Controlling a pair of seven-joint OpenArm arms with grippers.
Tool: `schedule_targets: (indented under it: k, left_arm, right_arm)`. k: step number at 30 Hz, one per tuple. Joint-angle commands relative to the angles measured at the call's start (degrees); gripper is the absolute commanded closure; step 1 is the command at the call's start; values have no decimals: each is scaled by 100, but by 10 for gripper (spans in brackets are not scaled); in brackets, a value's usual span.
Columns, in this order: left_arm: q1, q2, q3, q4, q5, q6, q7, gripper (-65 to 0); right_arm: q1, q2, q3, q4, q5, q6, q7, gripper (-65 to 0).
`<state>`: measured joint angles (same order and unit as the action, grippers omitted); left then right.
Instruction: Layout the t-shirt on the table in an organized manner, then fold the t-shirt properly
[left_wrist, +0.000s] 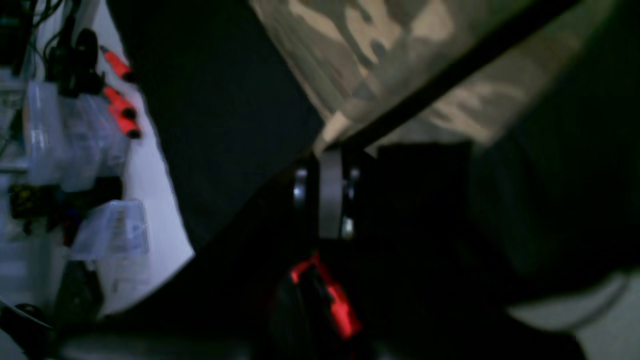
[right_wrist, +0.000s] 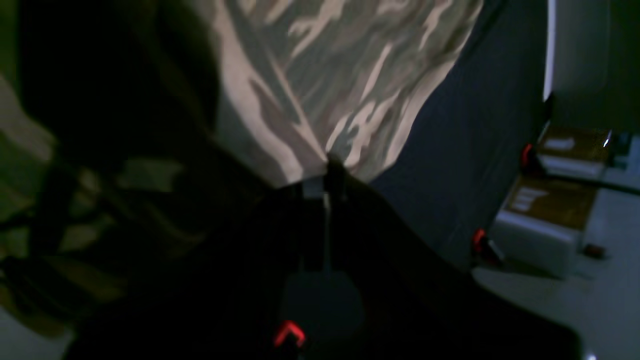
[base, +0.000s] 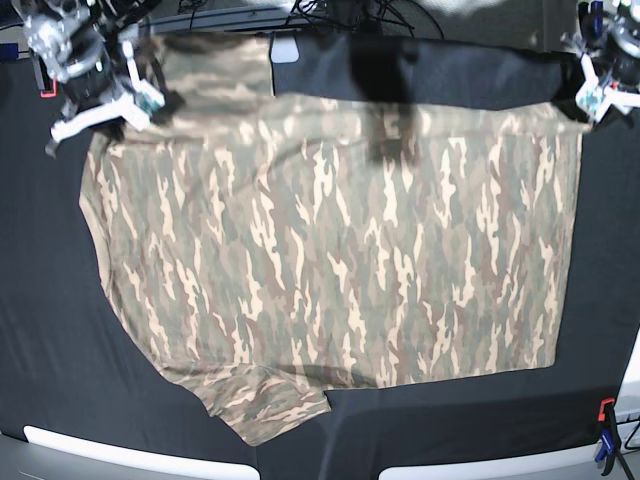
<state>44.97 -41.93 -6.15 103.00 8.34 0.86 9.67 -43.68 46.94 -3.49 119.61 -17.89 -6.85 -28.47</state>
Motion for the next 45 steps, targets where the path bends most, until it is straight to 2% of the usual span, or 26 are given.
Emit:
schedule_targets:
  k: [1, 5, 9, 13, 18, 21, 26, 29, 32, 34, 37, 45]
  left_arm:
    - [-107, 13, -61, -4, 9, 109, -33, 0]
    - [-557, 321, -61, -299, 11, 107, -59, 0]
    - [-881, 411, -55, -492, 9, 15, -166, 0]
    - [-1082, 415, -55, -520, -17, -323, -356, 0]
    - [-1355, 413, -52, -520, -334, -361, -376, 0]
    - [-1473, 415, -39, -522, -549, -562, -376, 0]
    - [-1646, 546, 7, -581, -568, -584, -376, 0]
    - [-1862, 813, 22, -789, -560, -586, -389, 0]
    - [-2135, 1049, 22, -1147, -514, -590, -420, 0]
    - [-2297, 1097, 33, -1390, -520, -660, -450, 0]
    - [-2518, 1097, 33, -1692, -522, -844, -588, 0]
    - [-3005, 1095, 33, -2339, -542, -844, -590, 0]
  right_arm:
    - [140, -2, 52, 44, -66, -35, 22, 0]
    - [693, -278, 52, -157, 122, -35, 66, 0]
    - [1150, -452, 52, -452, 164, -35, 125, 0]
    - [1510, -551, 35, -710, 170, -33, 151, 0]
    - [1840, -551, 35, -1025, 225, -35, 214, 0]
    - [2026, -551, 35, -1185, 369, -7, 271, 0]
    - [2468, -553, 35, -1572, 647, 608, 363, 0]
    - [2732, -551, 35, -1899, 809, 809, 407, 0]
    - [2922, -551, 35, -2184, 809, 863, 577, 0]
    - [3036, -553, 35, -2369, 809, 876, 660, 0]
    - [3230, -551, -37, -2662, 809, 1233, 686, 0]
    - [3982, -551, -789, -3300, 809, 1246, 662, 0]
